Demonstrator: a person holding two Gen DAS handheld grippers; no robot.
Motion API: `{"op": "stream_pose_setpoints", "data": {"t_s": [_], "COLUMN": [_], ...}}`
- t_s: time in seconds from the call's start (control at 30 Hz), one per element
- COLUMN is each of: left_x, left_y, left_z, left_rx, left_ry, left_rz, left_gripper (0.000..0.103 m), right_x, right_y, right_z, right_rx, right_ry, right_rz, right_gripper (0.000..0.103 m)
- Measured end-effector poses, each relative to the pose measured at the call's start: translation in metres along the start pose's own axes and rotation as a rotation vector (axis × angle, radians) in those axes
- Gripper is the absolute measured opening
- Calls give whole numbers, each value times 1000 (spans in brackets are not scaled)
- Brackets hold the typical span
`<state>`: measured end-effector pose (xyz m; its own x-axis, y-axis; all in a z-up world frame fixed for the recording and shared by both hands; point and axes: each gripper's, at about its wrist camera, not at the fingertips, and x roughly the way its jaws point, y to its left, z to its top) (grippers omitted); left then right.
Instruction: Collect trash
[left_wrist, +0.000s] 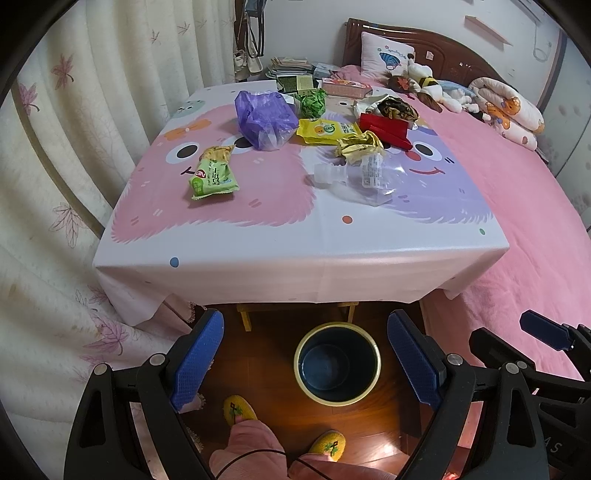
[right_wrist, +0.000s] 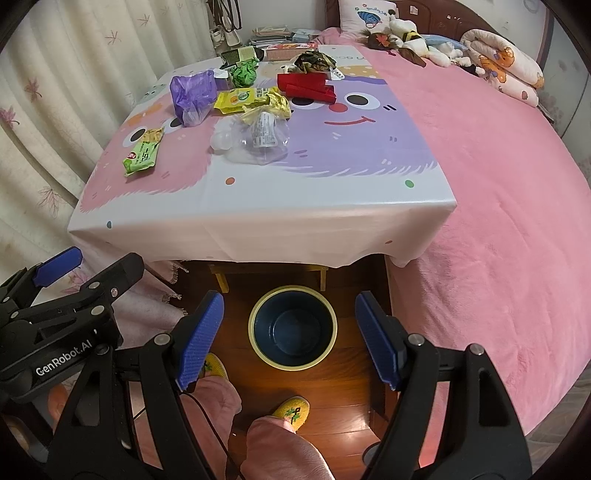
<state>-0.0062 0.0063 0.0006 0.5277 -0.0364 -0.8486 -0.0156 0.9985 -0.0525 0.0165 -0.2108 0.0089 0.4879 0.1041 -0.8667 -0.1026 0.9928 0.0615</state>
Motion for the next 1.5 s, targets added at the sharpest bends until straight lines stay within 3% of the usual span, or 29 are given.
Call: {"op": "stream_pose_setpoints", "data": {"t_s": [0.53, 0.93, 1.2, 1.5], "left_x": [-3, -37, -38, 43], "left_y": [3, 6, 53, 129], "left_z": [5, 52, 85, 156], "left_rx": [17, 49, -75, -137], "left_ry": [-10, -91, -116, 40], "left_rz": [10, 84, 123, 81], "left_gripper": [91, 91, 91, 91], "right_x": [-2, -20, -21, 22], "right_y": [2, 0, 15, 14], "right_z": [4, 36, 67, 116], "right_rx": [5, 18, -3, 89], "right_ry": [-11, -92, -123, -76], "right_rz": [8, 74, 112, 81], "right_gripper": [73, 73, 73, 72]}}
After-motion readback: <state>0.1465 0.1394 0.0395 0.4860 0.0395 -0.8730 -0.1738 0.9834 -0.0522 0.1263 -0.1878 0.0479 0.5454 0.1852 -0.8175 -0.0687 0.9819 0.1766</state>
